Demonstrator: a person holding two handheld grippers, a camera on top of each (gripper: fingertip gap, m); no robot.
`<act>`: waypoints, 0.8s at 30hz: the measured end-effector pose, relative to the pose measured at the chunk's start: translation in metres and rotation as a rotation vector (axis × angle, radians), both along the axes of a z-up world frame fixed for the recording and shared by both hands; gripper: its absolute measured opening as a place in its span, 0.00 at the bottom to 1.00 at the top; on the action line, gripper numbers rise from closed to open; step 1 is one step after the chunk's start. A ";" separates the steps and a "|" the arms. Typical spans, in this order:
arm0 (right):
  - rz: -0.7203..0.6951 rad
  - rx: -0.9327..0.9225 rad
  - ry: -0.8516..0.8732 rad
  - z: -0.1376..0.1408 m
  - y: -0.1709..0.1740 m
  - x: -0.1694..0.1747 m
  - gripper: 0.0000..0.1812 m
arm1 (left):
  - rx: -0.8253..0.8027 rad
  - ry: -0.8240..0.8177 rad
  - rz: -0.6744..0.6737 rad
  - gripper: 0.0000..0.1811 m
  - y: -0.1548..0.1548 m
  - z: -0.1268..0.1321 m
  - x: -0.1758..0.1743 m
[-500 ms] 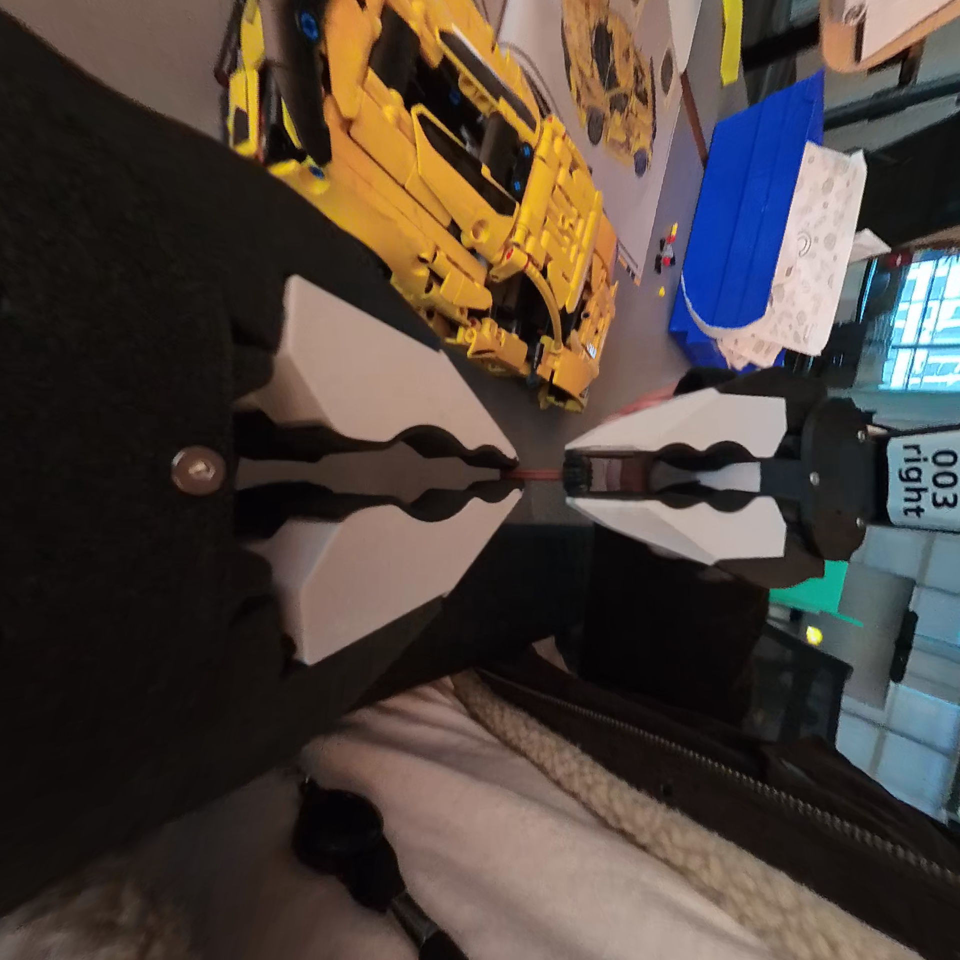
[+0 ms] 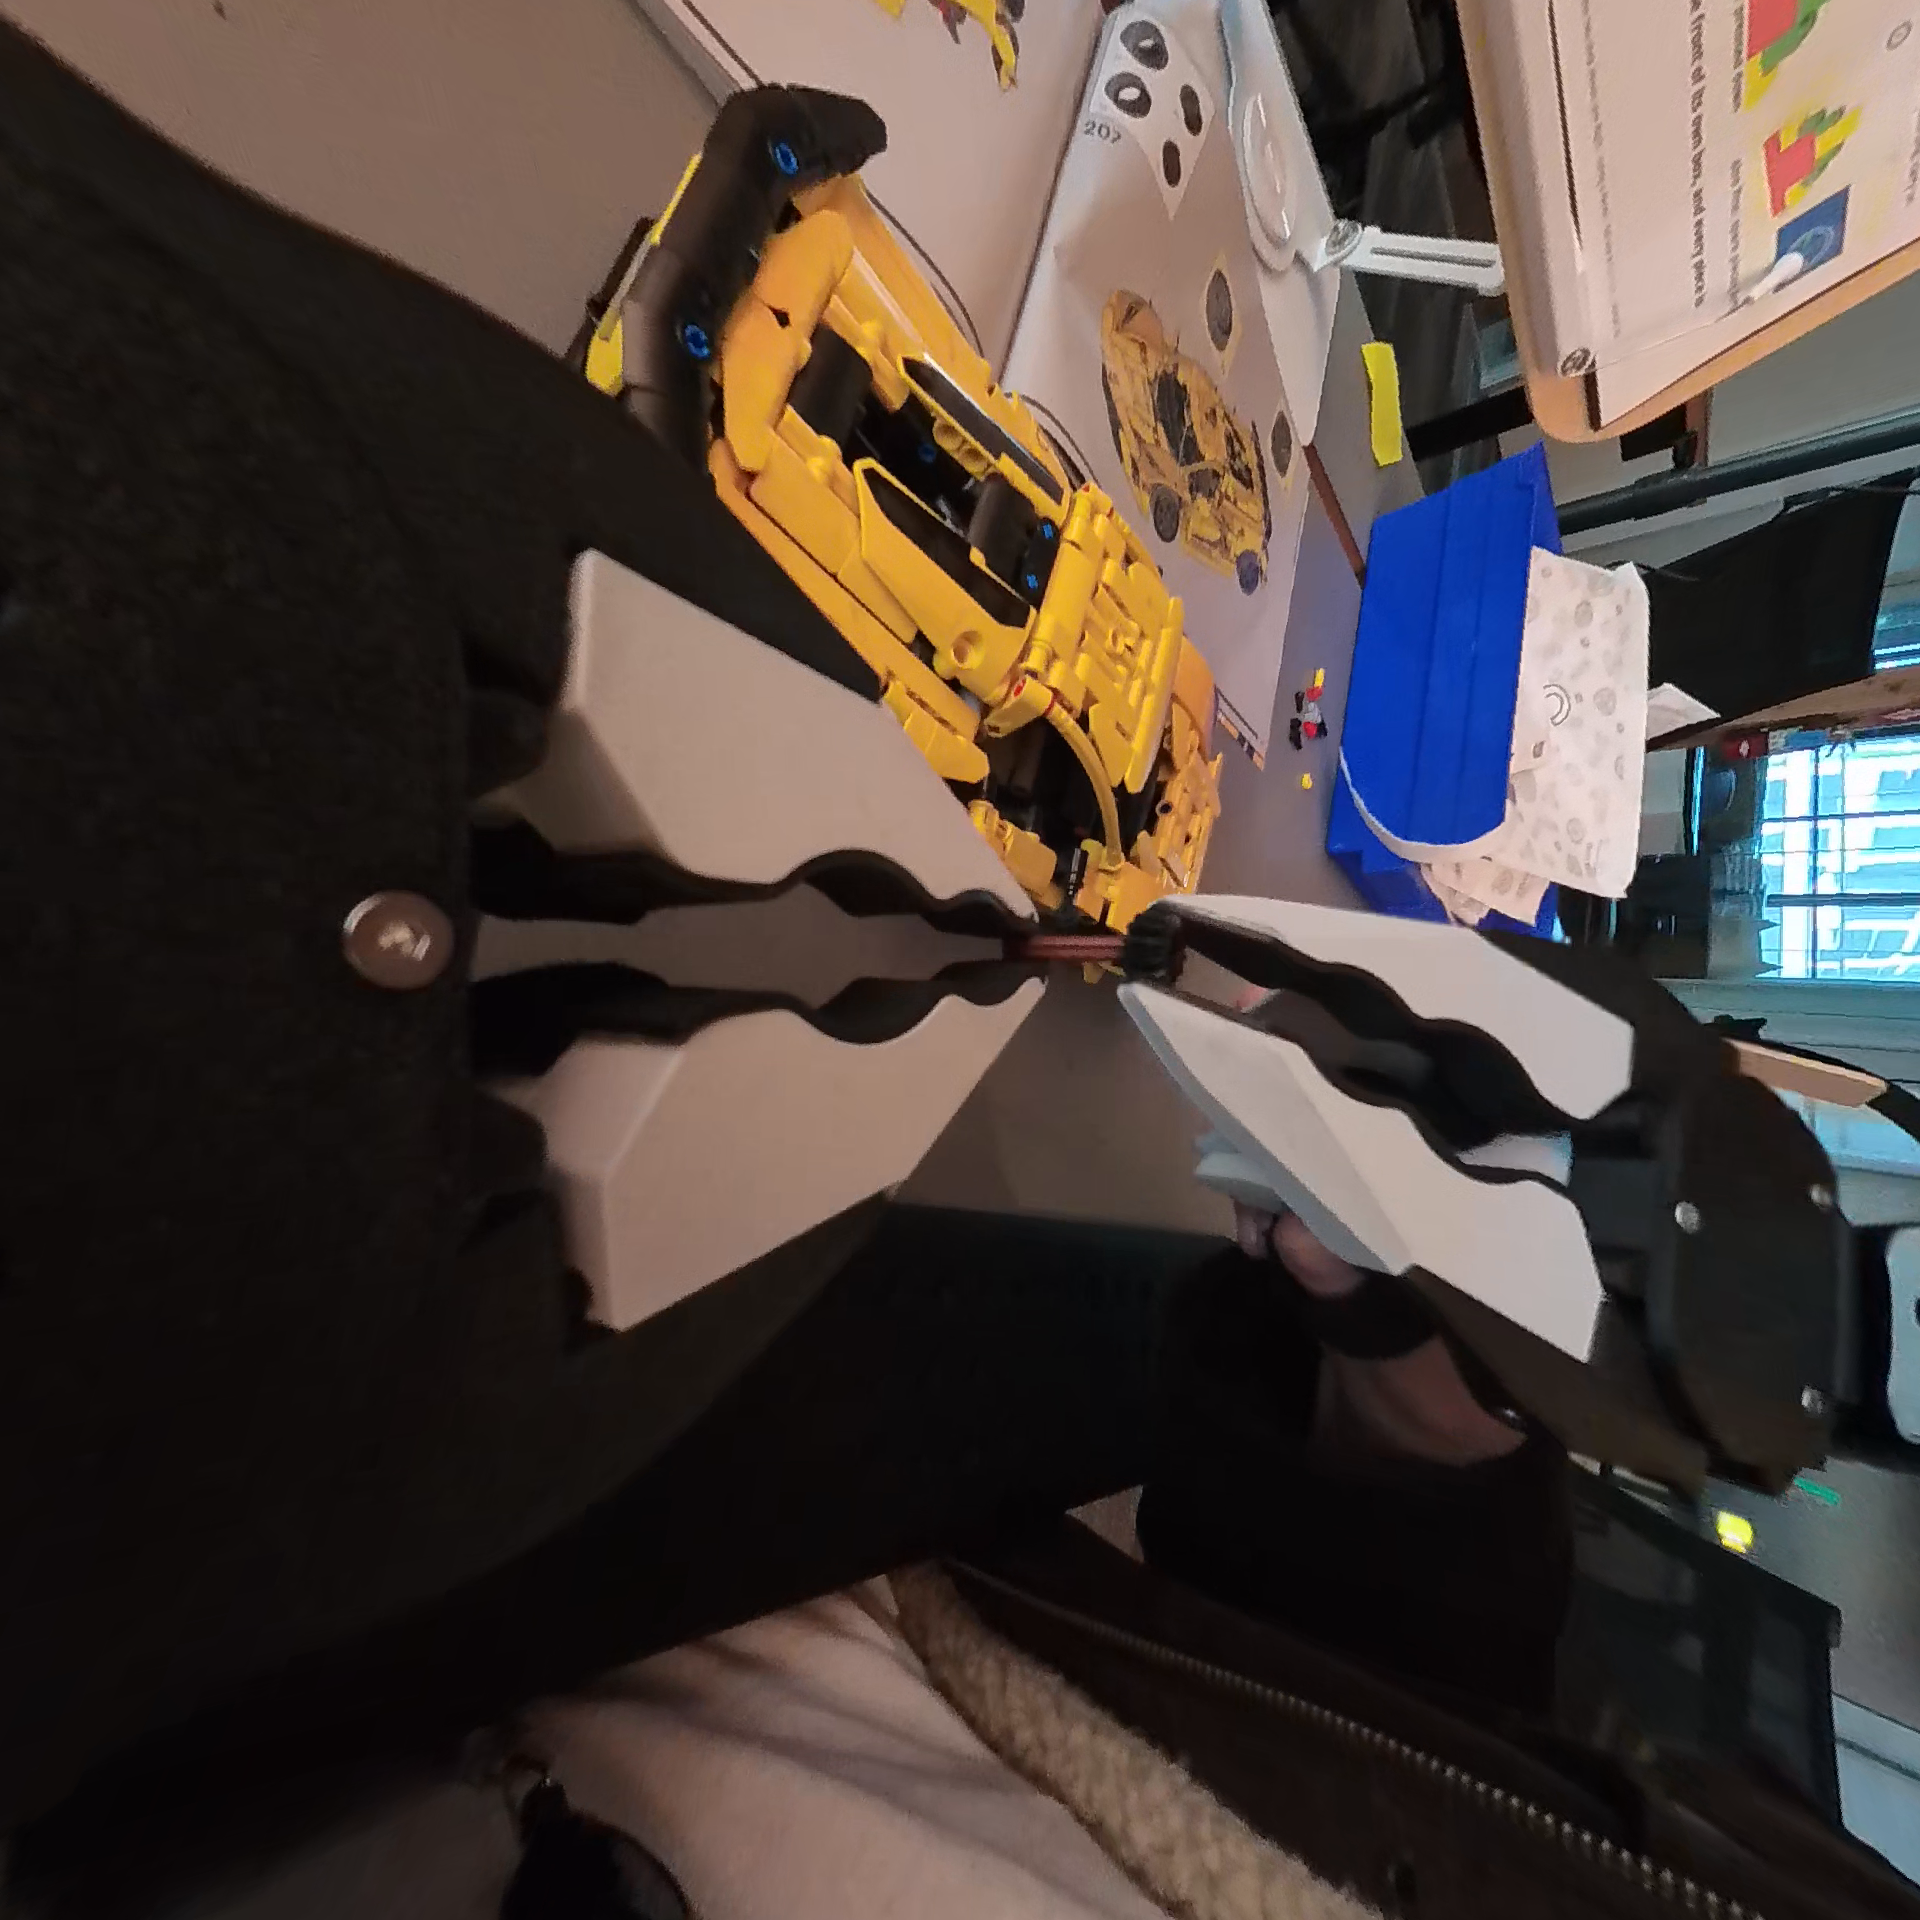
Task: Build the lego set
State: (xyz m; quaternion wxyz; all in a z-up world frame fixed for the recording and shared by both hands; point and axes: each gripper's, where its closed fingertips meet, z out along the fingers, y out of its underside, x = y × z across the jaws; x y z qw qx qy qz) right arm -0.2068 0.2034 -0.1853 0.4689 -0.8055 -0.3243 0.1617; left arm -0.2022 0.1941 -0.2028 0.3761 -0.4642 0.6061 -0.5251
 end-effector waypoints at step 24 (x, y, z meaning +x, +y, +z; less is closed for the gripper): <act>0.232 0.037 0.251 0.007 -0.018 -0.009 0.07 | -0.089 -0.024 -0.140 0.02 -0.021 0.006 -0.008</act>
